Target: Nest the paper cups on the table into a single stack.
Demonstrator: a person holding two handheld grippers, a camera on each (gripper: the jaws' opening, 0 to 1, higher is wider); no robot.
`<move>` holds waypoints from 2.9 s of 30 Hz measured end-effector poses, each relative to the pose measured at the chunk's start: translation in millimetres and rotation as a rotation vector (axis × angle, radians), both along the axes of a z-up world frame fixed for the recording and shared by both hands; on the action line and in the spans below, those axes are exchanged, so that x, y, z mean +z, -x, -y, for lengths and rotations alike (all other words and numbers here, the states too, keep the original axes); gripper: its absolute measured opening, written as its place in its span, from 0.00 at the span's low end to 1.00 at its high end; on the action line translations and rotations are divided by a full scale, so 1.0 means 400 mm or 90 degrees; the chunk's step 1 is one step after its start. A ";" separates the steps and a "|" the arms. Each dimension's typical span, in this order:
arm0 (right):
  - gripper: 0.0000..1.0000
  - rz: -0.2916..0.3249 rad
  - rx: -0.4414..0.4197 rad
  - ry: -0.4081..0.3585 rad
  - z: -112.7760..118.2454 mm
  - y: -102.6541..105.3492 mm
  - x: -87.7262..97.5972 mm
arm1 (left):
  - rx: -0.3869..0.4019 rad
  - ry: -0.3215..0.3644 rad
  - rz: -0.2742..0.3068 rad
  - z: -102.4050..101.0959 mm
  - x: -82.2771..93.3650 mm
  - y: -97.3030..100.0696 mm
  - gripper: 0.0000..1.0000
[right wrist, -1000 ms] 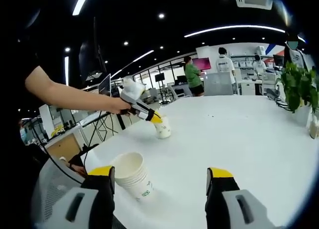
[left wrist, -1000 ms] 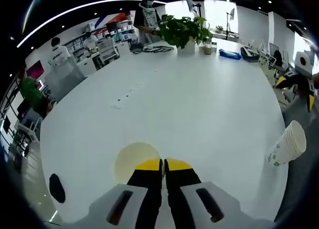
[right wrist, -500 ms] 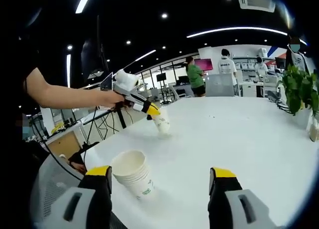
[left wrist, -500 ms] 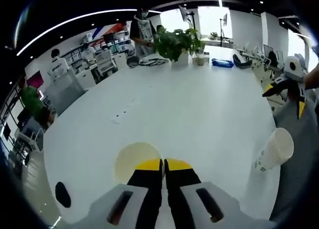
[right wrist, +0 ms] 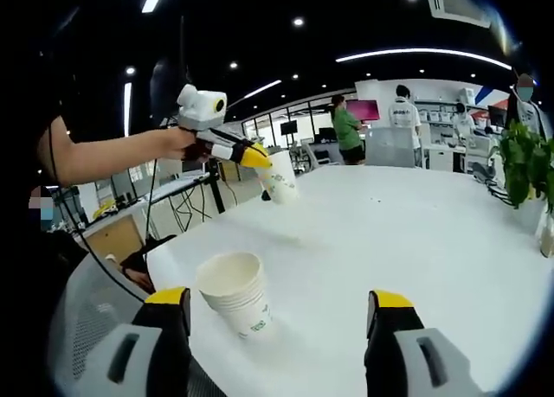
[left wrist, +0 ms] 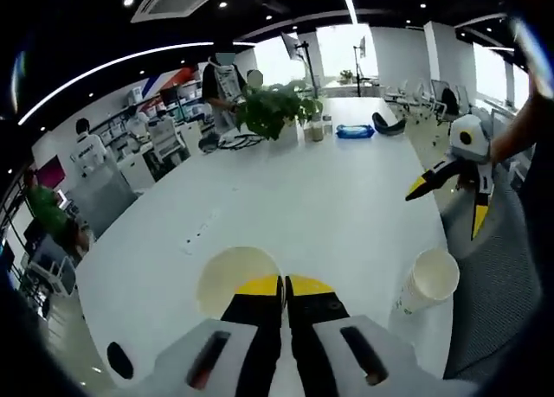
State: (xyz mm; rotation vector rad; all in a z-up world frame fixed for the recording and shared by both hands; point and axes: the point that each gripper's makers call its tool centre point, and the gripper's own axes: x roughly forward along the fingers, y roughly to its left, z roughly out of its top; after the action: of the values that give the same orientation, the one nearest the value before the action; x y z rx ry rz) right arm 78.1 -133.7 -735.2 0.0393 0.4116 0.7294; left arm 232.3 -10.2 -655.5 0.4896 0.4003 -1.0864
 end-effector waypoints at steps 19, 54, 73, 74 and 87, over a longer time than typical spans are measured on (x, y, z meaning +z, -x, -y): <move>0.86 0.004 -0.008 -0.009 0.008 -0.003 0.005 | -0.101 0.013 0.011 0.066 0.071 0.164 0.00; 0.86 -0.003 0.007 -0.005 -0.006 0.007 0.001 | -0.226 0.006 -0.052 0.133 0.018 0.378 0.00; 0.84 -0.011 0.007 -0.002 -0.006 0.008 -0.005 | -0.281 -0.061 -0.059 0.166 -0.061 0.435 0.00; 0.84 -0.012 0.008 -0.001 -0.006 0.009 -0.007 | -0.281 -0.063 -0.058 0.167 -0.066 0.435 0.00; 0.83 -0.015 0.014 0.001 -0.010 0.013 -0.009 | -0.295 -0.115 -0.064 0.170 -0.143 0.454 0.00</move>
State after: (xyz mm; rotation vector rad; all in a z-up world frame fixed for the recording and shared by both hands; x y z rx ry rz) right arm 72.8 -129.6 -738.6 0.0418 0.4363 0.7501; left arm 50.7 -78.1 -712.6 0.7112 0.4887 -1.5344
